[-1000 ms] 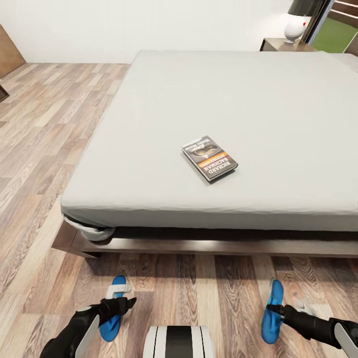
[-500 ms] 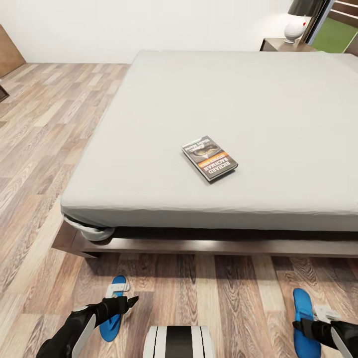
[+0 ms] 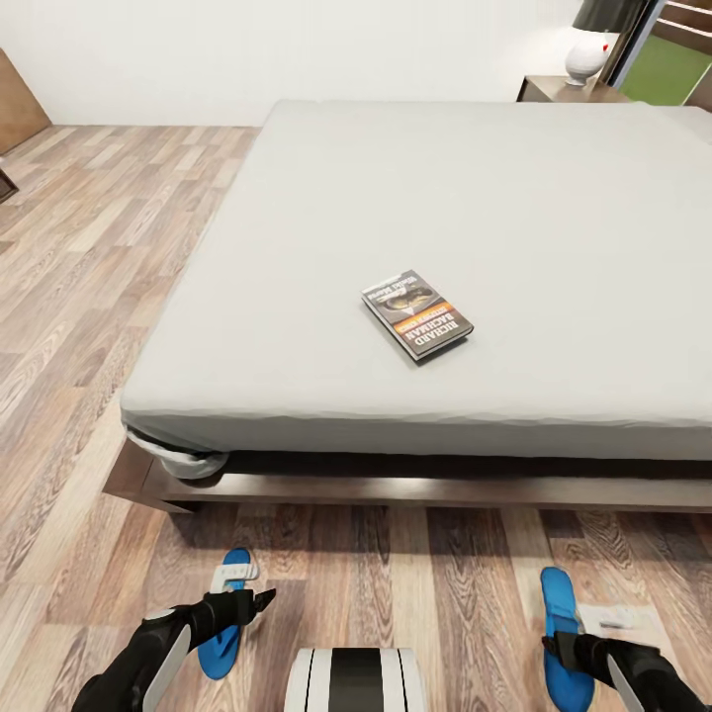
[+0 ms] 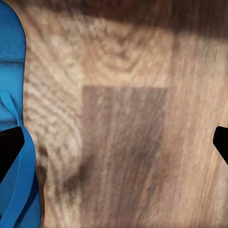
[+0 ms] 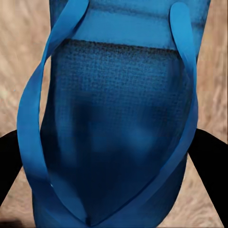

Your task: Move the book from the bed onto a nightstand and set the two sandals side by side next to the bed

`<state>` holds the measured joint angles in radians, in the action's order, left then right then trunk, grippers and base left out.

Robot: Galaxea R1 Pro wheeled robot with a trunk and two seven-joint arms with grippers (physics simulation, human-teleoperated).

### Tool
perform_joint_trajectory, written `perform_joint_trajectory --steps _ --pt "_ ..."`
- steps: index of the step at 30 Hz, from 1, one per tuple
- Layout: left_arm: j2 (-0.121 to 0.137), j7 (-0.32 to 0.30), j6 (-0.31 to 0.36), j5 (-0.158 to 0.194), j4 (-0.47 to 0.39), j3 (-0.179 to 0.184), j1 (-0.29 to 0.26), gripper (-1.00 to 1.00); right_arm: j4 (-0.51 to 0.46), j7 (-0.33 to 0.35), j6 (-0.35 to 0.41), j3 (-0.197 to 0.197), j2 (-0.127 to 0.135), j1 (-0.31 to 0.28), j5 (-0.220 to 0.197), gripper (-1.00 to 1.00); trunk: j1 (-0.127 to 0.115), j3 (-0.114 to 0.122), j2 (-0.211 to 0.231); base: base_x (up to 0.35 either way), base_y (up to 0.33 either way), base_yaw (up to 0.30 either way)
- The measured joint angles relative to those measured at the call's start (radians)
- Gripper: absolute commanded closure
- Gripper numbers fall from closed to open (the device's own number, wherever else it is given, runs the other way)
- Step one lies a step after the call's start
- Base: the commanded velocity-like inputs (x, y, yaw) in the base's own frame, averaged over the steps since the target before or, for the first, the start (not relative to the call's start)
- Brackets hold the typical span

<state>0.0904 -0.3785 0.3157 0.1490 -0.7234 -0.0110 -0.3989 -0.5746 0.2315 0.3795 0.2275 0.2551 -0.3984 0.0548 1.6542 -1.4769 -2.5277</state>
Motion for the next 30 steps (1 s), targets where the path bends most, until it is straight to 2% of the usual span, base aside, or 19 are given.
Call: perform_joint_trajectory --steps 1,3,7,14,30 --pt "0.000 0.000 0.000 0.000 0.000 0.000 0.000 -1.00 -0.001 -0.001 -0.002 0.000 -0.015 0.000 0.019 1.00 0.000 0.000 0.000 0.000 0.000 0.000" --pt "0.000 0.000 0.000 0.000 0.000 0.000 0.000 -1.00 -0.001 -0.001 -0.004 0.001 -0.028 0.000 0.043 1.00 0.000 0.000 0.000 0.000 0.000 0.000" --pt "0.000 0.000 0.000 0.000 0.000 0.000 0.000 -1.00 -0.002 0.001 -0.031 0.005 -0.040 0.000 0.065 1.00 0.000 0.000 0.000 0.000 0.052 0.000" --pt "0.000 0.000 0.000 0.000 0.000 -0.001 0.000 -1.00 -0.001 0.001 -0.064 0.006 -0.041 0.000 0.067 1.00 0.000 0.000 0.000 0.000 0.251 0.000" --pt "0.000 0.000 0.000 0.000 0.003 -0.001 0.000 -1.00 -0.001 0.002 -0.066 0.006 -0.041 0.000 0.063 1.00 0.000 0.000 0.000 0.000 0.315 0.000"
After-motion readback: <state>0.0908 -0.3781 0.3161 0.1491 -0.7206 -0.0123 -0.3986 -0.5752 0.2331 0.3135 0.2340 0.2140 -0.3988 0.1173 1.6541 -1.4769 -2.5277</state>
